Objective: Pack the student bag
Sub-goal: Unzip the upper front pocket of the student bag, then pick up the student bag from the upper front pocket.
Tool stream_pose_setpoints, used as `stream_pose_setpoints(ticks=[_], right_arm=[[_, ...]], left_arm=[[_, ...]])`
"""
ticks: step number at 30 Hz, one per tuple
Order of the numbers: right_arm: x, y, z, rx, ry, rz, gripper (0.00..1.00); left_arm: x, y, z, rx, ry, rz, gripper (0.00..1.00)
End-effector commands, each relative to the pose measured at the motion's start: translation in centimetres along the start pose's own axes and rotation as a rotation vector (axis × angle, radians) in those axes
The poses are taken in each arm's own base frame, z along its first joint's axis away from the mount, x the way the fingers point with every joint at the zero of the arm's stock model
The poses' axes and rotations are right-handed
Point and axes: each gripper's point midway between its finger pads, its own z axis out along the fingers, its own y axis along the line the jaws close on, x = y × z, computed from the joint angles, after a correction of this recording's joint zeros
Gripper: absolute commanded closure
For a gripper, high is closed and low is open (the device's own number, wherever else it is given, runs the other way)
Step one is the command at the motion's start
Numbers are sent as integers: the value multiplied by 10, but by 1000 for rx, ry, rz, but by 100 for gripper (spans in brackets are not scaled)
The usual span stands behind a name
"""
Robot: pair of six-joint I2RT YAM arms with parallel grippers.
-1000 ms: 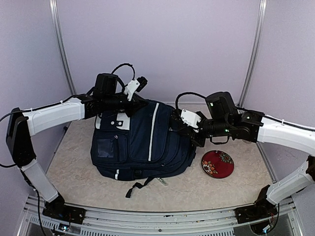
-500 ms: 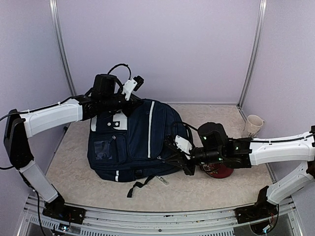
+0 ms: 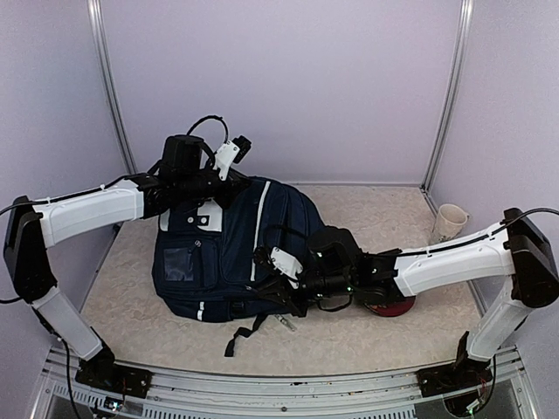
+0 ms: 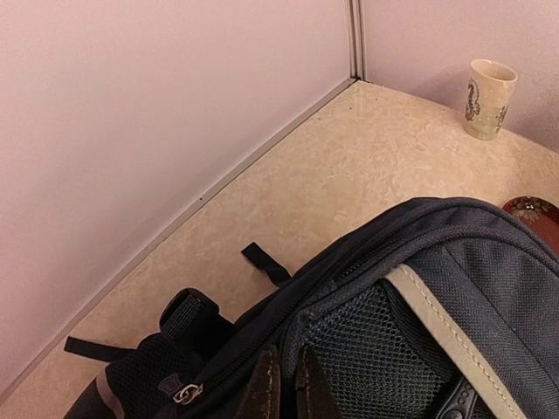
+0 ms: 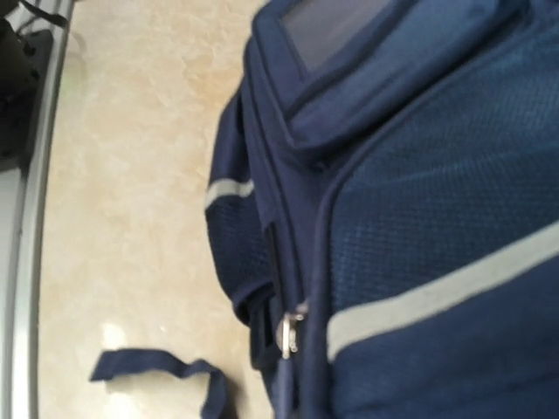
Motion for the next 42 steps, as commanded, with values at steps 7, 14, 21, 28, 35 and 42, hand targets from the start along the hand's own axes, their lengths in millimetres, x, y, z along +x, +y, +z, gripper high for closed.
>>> stream_pose_setpoints(ticks=[7,14,21,28,35,42], right_arm=[[-83,10,-58,-72,-174,98,58],[-100,-89,-109,119,-309,480,47],[-101,-115,-88,64,-281,606,49],[-93,-107,-65,-30,-240,623,57],[-94,-116,-72,53,-238,621,52],[-62,-135,-95,255,-202,688,50]], left_arm=[[-98,12,-53,-74,-369,101,100],[-98,2,-49,-41,-367,130,100],[-94,-2,-44,-47,-346,144,100],[-95,-3,-42,-47,-345,146,100],[-96,-5,-41,-42,-344,148,100],[-97,-6,-41,-43,-341,165,100]])
